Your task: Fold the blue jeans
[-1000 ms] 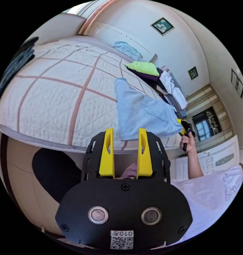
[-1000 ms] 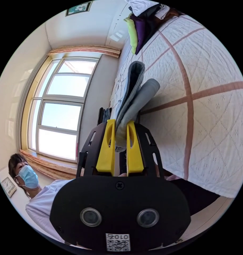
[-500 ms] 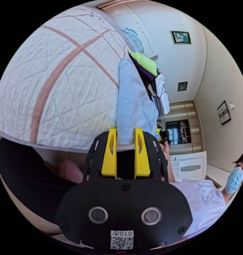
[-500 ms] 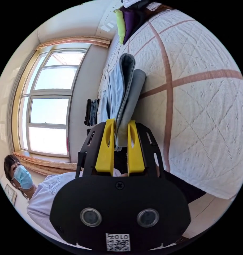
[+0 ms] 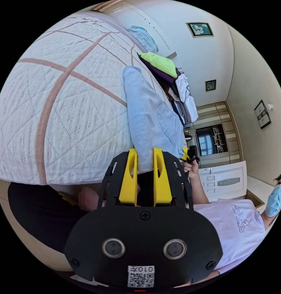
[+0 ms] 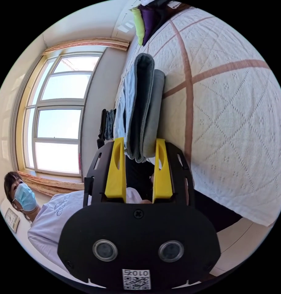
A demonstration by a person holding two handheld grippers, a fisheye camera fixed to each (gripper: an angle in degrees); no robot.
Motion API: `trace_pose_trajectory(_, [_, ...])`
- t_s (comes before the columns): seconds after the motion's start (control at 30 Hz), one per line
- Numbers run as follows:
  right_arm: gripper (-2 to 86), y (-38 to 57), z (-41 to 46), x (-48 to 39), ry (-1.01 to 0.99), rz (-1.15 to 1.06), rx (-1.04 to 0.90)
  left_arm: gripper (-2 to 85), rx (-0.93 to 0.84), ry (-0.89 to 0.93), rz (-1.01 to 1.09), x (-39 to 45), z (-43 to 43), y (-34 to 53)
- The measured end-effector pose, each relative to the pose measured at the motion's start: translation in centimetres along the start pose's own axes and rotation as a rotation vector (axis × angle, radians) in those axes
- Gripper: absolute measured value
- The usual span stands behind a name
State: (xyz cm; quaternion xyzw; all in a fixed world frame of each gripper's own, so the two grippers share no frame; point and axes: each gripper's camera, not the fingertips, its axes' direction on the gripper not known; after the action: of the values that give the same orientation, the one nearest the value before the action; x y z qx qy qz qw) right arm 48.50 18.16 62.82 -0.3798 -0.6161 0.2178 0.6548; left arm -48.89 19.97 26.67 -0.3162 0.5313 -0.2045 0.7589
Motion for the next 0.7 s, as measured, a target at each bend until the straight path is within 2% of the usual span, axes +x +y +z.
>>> trace_pose_trajectory(0.07, [11.0,-0.5,0.7,0.0,0.006,0.015,0.010,9.5,-0.007,-0.014,0.013,0.4,-1.1,0.3])
trace_pose_trajectory(0.27, [6.7,-2.3,2.4,-4.5,0.114,-0.112,-0.007,8.7,0.086,0.069,0.118,3.0,-5.8,1.9])
trace_pose_trajectory(0.37, [6.1,-3.9,2.6,-8.1,0.152,-0.192,0.005,8.6,0.121,0.039,0.203,5.8,-8.9,2.2])
trace_pose_trajectory(0.53, [6.3,-7.2,4.6,-14.3,0.098,-0.352,-0.044,8.5,0.272,0.015,0.314,10.3,-16.5,4.7])
trace_pose_trajectory(0.7, [6.8,-11.5,11.9,-21.7,0.015,-0.517,-0.176,8.4,0.444,-0.056,0.367,13.0,-25.4,10.9])
